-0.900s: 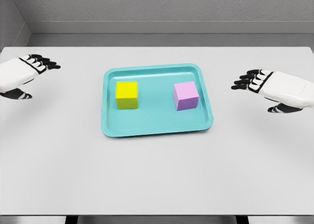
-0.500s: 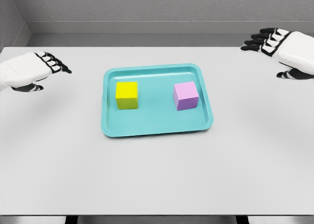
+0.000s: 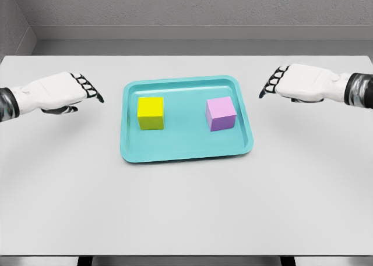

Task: Push two cubes

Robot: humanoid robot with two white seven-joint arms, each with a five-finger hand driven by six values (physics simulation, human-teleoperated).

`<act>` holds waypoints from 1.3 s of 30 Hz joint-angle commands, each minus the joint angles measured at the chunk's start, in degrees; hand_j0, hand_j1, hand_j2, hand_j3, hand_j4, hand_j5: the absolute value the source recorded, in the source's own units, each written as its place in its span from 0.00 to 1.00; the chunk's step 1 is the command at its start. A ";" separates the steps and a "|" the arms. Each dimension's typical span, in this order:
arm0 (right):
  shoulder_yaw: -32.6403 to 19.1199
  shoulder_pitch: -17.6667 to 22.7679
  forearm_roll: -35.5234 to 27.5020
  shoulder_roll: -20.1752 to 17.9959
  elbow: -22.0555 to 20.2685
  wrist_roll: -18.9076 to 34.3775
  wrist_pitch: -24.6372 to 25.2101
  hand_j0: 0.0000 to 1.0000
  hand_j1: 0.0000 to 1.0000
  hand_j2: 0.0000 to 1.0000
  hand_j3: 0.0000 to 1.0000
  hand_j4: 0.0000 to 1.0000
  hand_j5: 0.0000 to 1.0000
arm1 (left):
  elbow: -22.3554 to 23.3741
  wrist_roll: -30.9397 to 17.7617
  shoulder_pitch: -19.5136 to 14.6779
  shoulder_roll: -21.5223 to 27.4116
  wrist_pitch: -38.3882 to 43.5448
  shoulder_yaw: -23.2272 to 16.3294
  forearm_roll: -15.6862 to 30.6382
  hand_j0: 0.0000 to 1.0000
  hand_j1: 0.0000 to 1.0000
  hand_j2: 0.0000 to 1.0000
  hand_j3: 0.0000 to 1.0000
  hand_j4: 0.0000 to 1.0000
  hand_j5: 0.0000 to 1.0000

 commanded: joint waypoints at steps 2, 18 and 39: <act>4.48 -0.09 -0.04 0.93 1.12 0.06 0.12 0.70 0.70 0.70 0.70 0.70 0.70 | 0.05 0.00 -0.09 -1.21 0.10 -0.83 0.25 0.72 0.72 0.72 0.72 0.72 0.72; 4.48 -2.29 1.81 8.31 8.85 0.14 0.12 0.66 0.66 0.66 0.66 0.66 0.66 | 0.05 -2.02 -1.67 -4.72 0.10 -3.38 0.25 0.73 0.73 0.73 0.73 0.73 0.73; 6.24 -3.43 3.39 12.71 10.34 1.02 0.12 0.64 0.64 0.64 0.64 0.64 0.64 | 2.51 -3.43 -2.90 -7.27 0.10 -3.38 0.16 0.73 0.73 0.73 0.73 0.73 0.73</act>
